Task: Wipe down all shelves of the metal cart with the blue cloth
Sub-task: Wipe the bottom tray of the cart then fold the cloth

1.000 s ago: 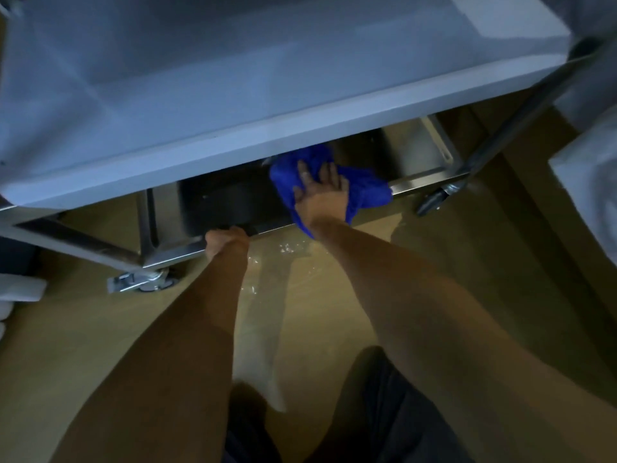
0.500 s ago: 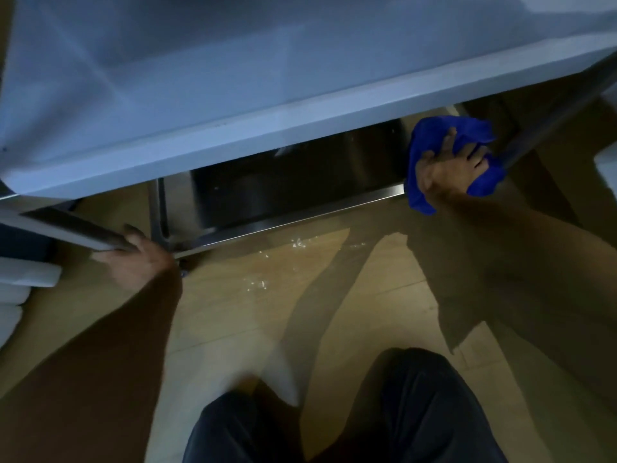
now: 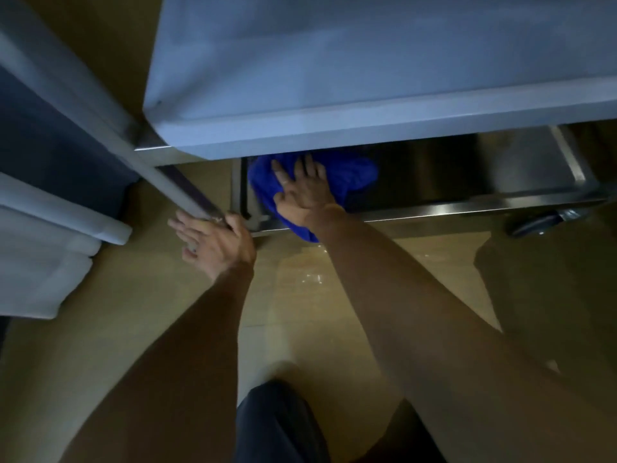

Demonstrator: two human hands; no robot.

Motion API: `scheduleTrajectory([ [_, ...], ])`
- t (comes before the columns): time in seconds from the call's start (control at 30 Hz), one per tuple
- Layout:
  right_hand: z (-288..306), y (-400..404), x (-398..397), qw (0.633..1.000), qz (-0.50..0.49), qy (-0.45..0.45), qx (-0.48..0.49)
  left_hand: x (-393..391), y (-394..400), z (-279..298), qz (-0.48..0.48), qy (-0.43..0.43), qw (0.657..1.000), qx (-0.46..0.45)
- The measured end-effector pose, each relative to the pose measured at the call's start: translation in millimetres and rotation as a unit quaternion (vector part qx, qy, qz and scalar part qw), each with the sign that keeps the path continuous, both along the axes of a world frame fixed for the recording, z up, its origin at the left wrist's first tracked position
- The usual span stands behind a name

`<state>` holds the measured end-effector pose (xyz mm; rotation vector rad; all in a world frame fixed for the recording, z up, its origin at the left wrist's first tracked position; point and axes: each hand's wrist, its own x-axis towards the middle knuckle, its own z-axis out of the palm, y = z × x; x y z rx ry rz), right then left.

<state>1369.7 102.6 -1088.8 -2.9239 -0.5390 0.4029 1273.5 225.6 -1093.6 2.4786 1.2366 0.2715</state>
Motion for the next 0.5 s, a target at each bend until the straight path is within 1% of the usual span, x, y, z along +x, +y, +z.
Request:
scheduleTrajectory([
  [0.07,2.1,22.1,-9.1,0.999,0.034,0.009,0.005,-4.4,-1.7,13.4,0.007,0.035,0.999,-0.028],
  [0.1,2.8,25.0,-11.6,0.999,0.038,0.011,0.012,-3.1,-3.7,20.7,0.028,0.047,0.998,-0.039],
  [0.17,3.0,20.4,-13.6,0.999,0.039,0.003,0.023,0.6,-11.7,30.9,0.075,0.036,0.993,-0.080],
  [0.23,3.3,5.4,-15.4,0.999,0.027,-0.009,0.028,2.5,-23.9,39.8,0.081,0.042,0.991,-0.096],
  [0.3,1.3,-16.4,-17.7,0.999,-0.024,-0.021,0.032,2.1,-28.3,42.9,0.075,0.040,0.990,-0.117],
  [0.37,-3.0,-48.1,-18.2,0.994,-0.103,-0.039,0.026,1.6,-26.1,41.1,0.049,0.058,0.990,-0.120],
  [0.43,-6.3,-89.7,-16.4,0.979,-0.194,-0.060,0.014,-1.9,-21.6,38.2,0.038,0.053,0.992,-0.104],
  [0.5,-9.3,-136.3,-16.5,0.953,-0.292,-0.081,0.008,-6.9,-23.0,38.1,0.077,0.022,0.993,-0.084],
])
